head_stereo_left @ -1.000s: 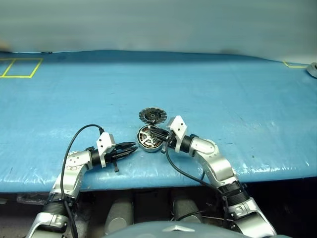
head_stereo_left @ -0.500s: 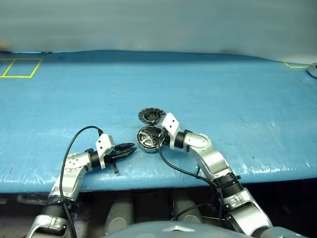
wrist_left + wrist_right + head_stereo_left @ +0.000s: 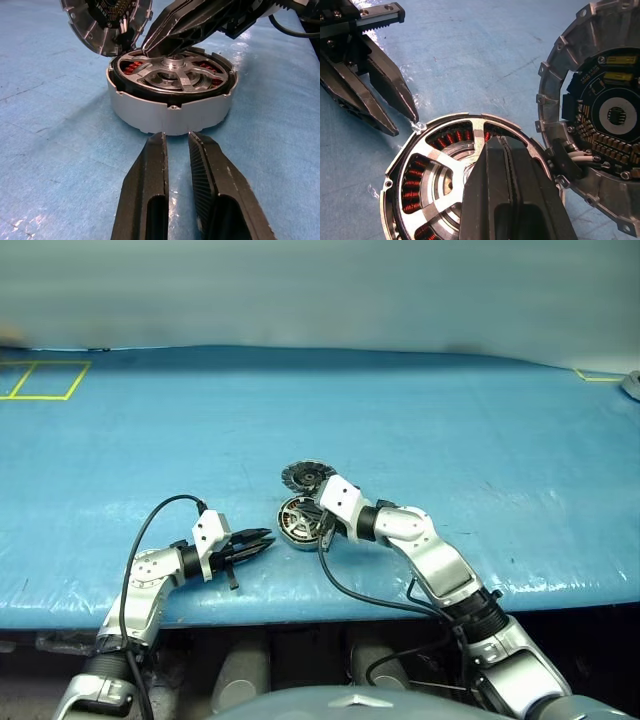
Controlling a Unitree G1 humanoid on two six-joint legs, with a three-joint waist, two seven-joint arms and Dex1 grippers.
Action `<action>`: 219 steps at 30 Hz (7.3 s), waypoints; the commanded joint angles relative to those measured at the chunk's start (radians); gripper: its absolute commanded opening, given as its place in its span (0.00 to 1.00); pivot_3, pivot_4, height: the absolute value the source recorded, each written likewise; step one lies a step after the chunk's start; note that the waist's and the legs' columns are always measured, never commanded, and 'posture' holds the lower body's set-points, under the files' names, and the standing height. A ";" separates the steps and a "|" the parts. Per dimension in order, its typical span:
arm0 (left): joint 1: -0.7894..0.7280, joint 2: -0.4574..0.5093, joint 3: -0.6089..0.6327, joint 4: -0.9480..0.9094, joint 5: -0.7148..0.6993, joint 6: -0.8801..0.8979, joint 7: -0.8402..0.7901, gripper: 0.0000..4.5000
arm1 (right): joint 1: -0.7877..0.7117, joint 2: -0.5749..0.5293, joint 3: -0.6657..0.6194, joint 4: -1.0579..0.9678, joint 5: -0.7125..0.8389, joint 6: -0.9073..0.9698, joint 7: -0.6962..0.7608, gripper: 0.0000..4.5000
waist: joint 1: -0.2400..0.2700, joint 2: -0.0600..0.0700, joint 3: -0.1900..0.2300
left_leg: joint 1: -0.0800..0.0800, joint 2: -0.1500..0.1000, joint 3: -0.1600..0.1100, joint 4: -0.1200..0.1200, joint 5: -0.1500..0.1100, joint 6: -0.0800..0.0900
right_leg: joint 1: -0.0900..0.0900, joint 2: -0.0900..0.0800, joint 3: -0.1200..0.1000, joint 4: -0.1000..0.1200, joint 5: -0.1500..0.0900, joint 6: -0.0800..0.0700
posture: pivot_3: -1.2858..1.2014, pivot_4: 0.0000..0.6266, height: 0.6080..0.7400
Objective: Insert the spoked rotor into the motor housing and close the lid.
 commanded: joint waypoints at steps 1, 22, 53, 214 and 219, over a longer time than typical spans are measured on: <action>-0.008 0.000 0.011 -0.032 -0.009 -0.015 -0.003 0.17 | 0.028 -0.003 0.063 0.075 -0.054 0.074 -0.004 0.00 | -0.001 0.000 -0.001 | 0.000 0.000 0.000 0.000 0.000 0.000 | 0.000 0.000 0.000 0.000 0.000 0.000 | 0.52 0.24 1.00; -0.012 0.006 0.013 -0.028 -0.010 -0.011 -0.006 0.17 | 0.109 0.037 -0.161 -0.108 0.199 -0.039 0.075 0.00 | -0.001 0.003 -0.007 | -0.004 0.001 0.000 -0.005 -0.001 -0.001 | -0.003 0.000 -0.001 -0.006 0.000 0.000 | 0.52 0.24 1.00; 0.047 -0.009 0.046 -0.036 -0.020 -0.056 0.028 0.17 | -0.210 0.100 -0.363 0.321 0.374 -0.054 0.134 0.00 | -0.002 0.006 -0.003 | -0.003 0.001 0.000 -0.008 -0.001 -0.002 | -0.002 0.000 -0.001 -0.007 0.000 0.000 | 0.52 0.24 1.00; -0.107 -0.080 -0.012 0.055 -0.016 0.142 0.026 0.01 | 0.099 0.008 -0.038 0.047 0.031 0.062 -0.070 0.67 | 0.001 0.003 -0.008 | 0.006 0.001 0.000 -0.003 -0.001 -0.002 | 0.002 0.000 -0.001 -0.006 0.000 0.001 | 0.52 0.24 1.00; -0.106 -0.083 -0.029 0.071 0.024 0.129 0.042 0.01 | 0.104 0.009 -0.039 0.038 0.035 0.060 -0.076 0.67 | 0.002 0.002 -0.010 | 0.006 0.000 0.000 -0.003 -0.001 -0.002 | 0.003 -0.002 -0.002 -0.007 -0.001 0.001 | 0.52 0.24 1.00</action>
